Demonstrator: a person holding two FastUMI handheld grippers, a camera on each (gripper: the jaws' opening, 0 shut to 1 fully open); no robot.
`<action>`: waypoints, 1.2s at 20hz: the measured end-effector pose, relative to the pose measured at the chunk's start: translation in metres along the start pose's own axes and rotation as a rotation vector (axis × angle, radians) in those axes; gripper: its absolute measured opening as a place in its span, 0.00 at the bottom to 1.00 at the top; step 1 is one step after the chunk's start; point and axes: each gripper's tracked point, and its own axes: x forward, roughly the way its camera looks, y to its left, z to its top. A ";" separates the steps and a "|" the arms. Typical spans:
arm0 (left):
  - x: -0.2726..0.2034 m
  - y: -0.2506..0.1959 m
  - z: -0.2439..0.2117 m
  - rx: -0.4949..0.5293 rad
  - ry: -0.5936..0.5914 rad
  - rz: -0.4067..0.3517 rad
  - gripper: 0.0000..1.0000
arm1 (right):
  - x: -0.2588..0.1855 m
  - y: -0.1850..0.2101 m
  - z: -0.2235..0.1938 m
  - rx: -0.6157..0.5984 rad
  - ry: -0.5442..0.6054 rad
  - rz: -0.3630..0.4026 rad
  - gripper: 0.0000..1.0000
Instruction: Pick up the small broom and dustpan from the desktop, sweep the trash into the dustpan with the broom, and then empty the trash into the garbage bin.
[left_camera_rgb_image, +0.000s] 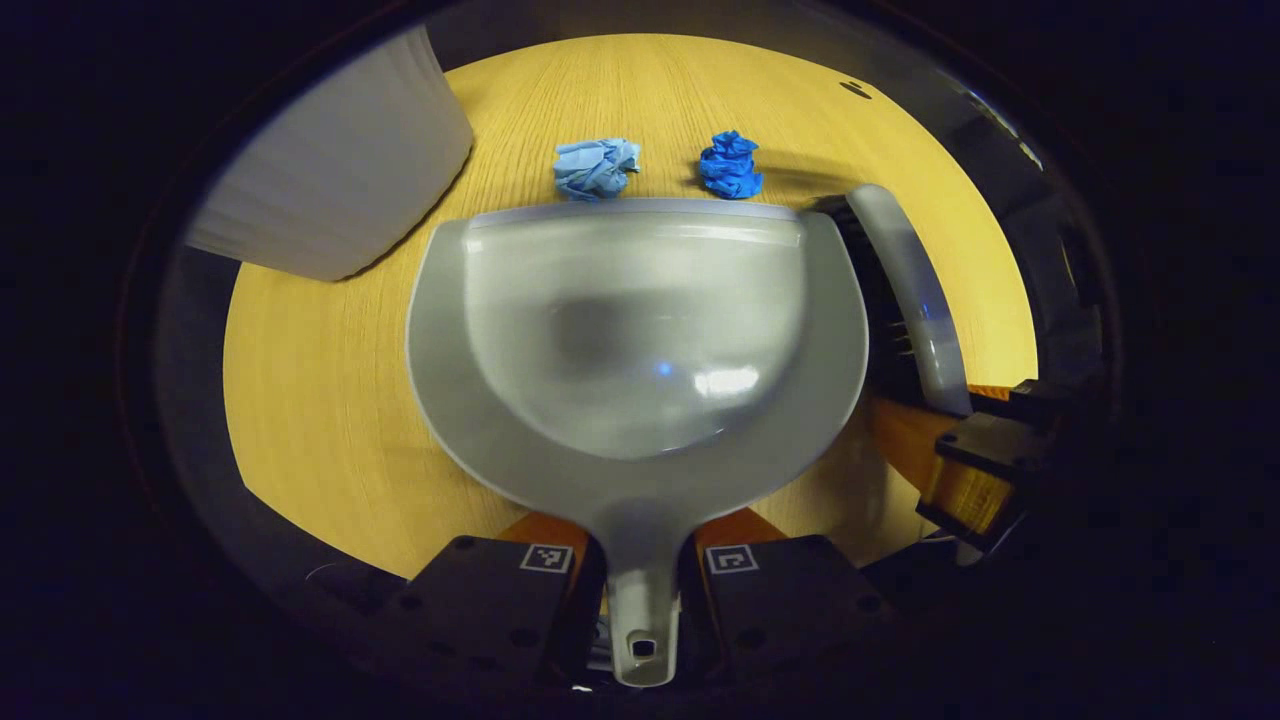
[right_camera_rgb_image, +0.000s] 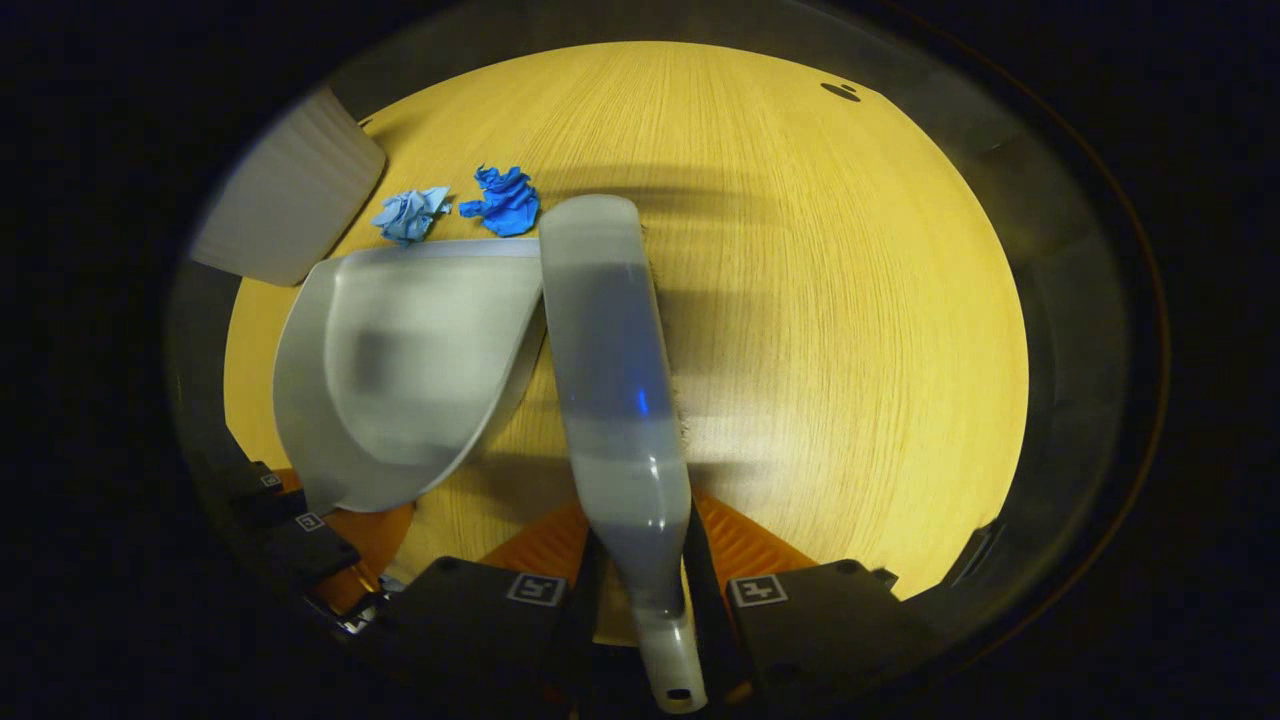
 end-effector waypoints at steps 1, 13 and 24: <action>0.001 -0.001 -0.002 -0.010 -0.010 0.006 0.32 | -0.001 0.000 0.001 -0.003 -0.001 0.003 0.41; -0.002 0.012 -0.015 0.107 0.075 -0.015 0.28 | -0.032 0.008 0.039 -0.157 -0.050 0.117 0.23; -0.002 0.039 -0.031 0.179 0.106 0.014 0.27 | -0.016 -0.001 0.223 -0.621 -0.146 -0.090 0.22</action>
